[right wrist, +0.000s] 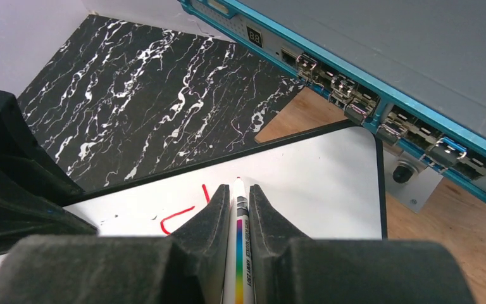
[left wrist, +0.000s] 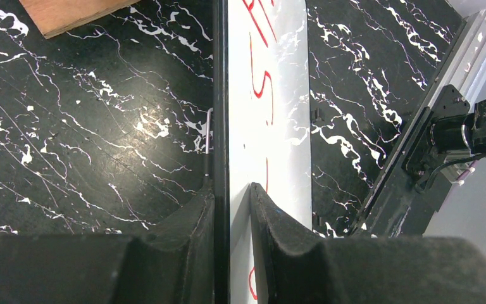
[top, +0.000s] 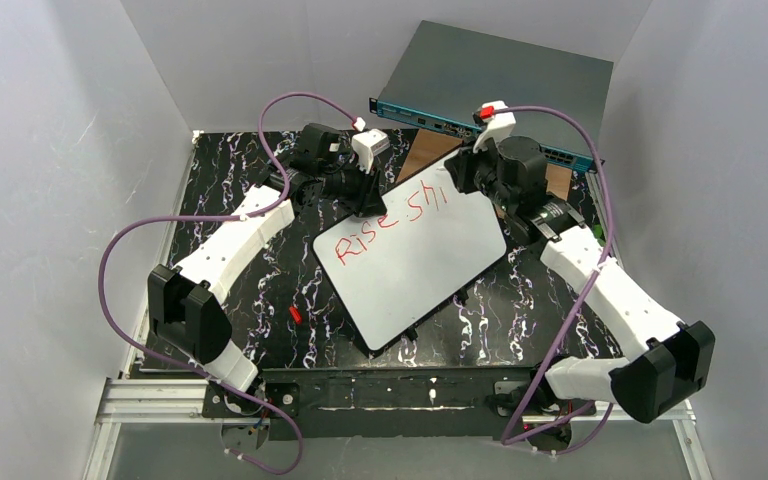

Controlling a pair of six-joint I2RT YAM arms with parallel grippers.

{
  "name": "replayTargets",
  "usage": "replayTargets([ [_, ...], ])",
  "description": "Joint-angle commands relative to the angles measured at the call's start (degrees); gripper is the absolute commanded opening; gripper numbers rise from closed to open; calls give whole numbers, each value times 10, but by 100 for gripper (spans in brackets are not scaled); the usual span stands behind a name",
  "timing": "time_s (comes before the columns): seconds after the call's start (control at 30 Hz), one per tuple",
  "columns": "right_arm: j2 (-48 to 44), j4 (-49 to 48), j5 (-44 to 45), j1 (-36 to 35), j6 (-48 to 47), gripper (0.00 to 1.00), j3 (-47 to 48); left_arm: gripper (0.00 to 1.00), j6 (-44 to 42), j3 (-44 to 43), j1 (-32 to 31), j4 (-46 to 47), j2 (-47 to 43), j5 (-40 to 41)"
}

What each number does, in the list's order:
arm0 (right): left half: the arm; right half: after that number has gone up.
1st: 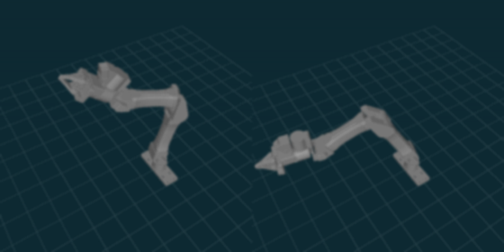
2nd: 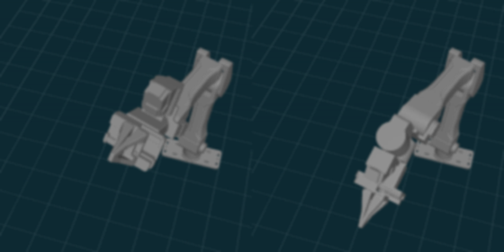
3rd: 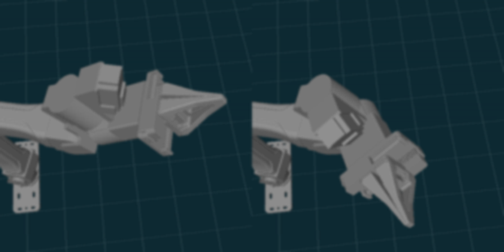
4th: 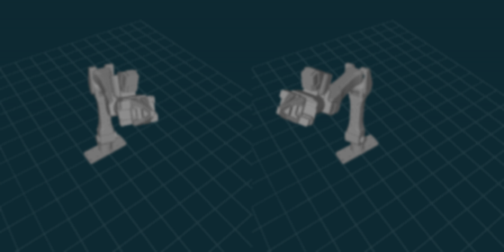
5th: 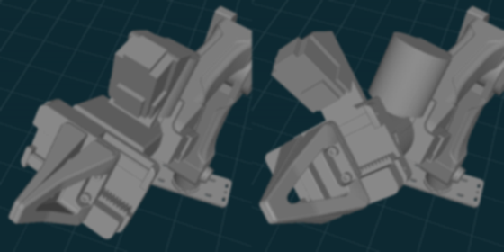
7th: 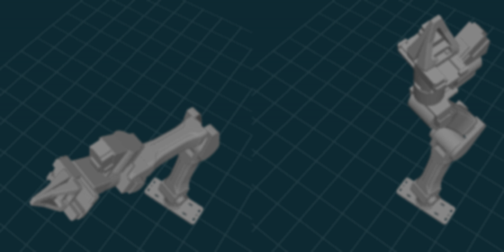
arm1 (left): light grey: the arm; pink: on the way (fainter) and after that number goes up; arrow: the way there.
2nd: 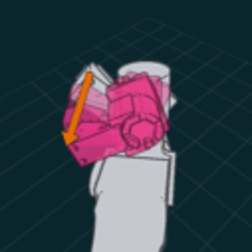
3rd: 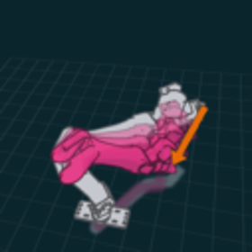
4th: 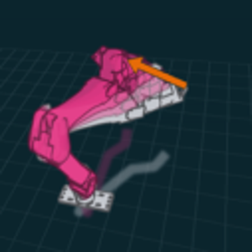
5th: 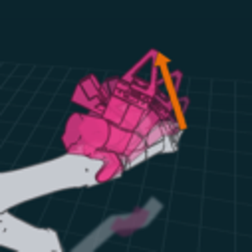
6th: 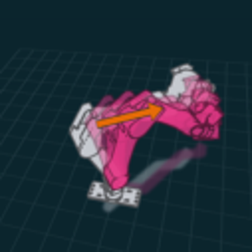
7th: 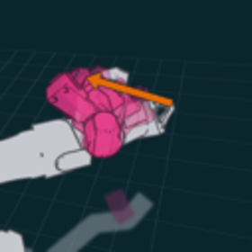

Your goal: Write a sentence on the whiteboard

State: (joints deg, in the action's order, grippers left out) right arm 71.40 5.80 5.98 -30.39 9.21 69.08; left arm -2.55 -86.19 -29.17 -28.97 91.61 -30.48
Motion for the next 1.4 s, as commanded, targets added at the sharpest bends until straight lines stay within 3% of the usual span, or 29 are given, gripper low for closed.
replayTargets([
  [0.0, 19, -27, -6, 1, 4, 1, 27, 0, -28, -5, -16, -28, -20, -18],
  [0.97, 22, -17, 7, 2, -6, 1, -16, 0, -64, -3, -24, -33, -24, -40],
  [1.37, -36, 14, 21, 2, -7, 1, 21, 0, -62, -4, -24, -35, -26, -31],
])
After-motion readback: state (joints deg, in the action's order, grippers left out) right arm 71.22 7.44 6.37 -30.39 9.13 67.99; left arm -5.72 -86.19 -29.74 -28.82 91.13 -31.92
